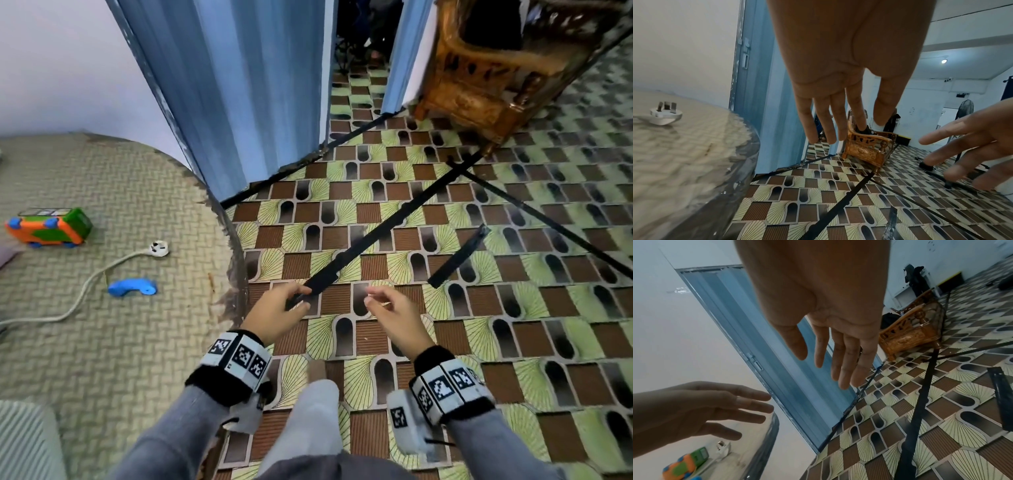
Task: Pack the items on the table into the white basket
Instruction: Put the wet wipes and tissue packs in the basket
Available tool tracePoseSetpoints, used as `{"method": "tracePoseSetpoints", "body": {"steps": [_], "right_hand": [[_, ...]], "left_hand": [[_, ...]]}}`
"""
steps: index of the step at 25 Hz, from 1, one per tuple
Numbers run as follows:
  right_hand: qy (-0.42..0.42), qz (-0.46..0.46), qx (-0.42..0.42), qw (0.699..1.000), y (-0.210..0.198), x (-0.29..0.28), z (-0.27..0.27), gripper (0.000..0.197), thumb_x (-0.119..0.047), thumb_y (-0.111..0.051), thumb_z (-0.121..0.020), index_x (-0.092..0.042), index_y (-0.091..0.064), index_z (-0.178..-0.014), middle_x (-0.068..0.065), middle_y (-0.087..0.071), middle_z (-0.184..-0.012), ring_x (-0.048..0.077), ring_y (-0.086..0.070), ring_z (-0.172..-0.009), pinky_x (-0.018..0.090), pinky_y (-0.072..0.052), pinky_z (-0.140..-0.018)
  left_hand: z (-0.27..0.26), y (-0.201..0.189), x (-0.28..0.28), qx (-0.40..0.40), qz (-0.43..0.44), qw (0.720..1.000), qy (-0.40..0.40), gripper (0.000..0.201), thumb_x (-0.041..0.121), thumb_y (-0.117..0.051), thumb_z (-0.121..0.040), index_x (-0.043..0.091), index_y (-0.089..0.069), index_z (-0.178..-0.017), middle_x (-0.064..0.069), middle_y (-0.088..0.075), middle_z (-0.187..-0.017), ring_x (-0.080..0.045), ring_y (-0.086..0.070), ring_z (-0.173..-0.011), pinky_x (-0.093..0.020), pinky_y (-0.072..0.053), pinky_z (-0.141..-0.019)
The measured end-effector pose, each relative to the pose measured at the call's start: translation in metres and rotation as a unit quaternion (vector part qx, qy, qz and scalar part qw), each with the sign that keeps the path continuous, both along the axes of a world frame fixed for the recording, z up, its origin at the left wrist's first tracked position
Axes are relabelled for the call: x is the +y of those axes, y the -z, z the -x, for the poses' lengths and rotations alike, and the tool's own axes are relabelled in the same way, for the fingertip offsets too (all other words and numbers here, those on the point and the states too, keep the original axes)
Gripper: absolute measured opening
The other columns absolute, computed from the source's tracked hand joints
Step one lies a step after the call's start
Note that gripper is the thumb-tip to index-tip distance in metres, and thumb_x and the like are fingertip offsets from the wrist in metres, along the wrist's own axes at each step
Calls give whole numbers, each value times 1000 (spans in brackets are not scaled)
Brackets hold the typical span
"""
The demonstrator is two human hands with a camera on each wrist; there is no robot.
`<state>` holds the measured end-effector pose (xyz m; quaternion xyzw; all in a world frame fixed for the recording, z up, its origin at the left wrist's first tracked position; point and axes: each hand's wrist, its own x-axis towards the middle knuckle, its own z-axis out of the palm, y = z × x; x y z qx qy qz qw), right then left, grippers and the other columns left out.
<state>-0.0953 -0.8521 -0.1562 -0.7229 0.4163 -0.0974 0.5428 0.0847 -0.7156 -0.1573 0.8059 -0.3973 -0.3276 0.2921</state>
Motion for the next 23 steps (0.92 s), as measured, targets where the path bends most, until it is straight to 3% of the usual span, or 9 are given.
{"method": "tracePoseSetpoints", "body": {"steps": [5, 9, 12, 14, 16, 19, 23], "right_hand": [[-53, 11, 45, 998, 9, -64, -63, 24, -19, -54, -95, -18, -57, -118, -6, -57, -98, 6, -55, -91, 11, -40, -69], [-86, 0, 66, 994, 22, -107, -117, 29, -21, -56, -94, -17, -57, -123, -1, -59, -101, 11, -56, -95, 17, -44, -76], [-116, -7, 75, 990, 29, -133, -156, 29, -24, -57, -93, -18, -57, -122, -1, -59, -103, 11, -56, -96, 18, -43, -77], [-135, -11, 81, 987, 33, -149, -183, 26, -25, -58, -93, -21, -58, -119, 0, -61, -104, 11, -57, -98, 12, -41, -70], [-162, -7, 84, 983, 36, -163, -210, 25, -26, -59, -92, -24, -58, -117, -1, -61, -103, 11, -57, -98, 11, -41, -71], [-219, -8, 69, 973, 37, -192, -258, 24, -22, -60, -91, -21, -58, -116, 0, -61, -102, 15, -57, -98, 21, -45, -80], [-337, 17, 93, 937, 33, -235, -316, 24, -21, -60, -91, -19, -58, -115, -1, -61, -106, 12, -56, -100, 14, -42, -74]], "left_hand": [[-48, 18, -36, 23, -4, 998, -53, 26, 16, -60, -90, 22, -61, -115, 8, -63, -110, -7, -58, -99, -20, -44, -86], [-87, 28, -67, 43, -21, 993, -106, 30, 14, -60, -90, 23, -57, -119, 8, -62, -101, -6, -59, -87, -22, -47, -82], [-115, 35, -85, 40, -22, 990, -134, 33, 14, -61, -88, 20, -57, -120, 5, -63, -108, -11, -61, -99, -28, -48, -91], [-133, 39, -94, 31, -27, 987, -153, 37, 16, -61, -88, 17, -56, -124, 2, -62, -119, -15, -57, -111, -35, -45, -99], [-147, 43, -101, 25, -31, 984, -173, 42, 19, -62, -89, 18, -53, -129, 5, -57, -126, -12, -52, -118, -32, -41, -104], [-166, 49, -116, 19, -35, 978, -205, 47, 24, -63, -89, 21, -48, -133, 10, -51, -129, -5, -45, -119, -25, -35, -103], [-189, 51, -142, 27, -14, 957, -289, 45, 24, -63, -90, 23, -48, -132, 10, -51, -133, -2, -42, -117, -27, -36, -104]]}}
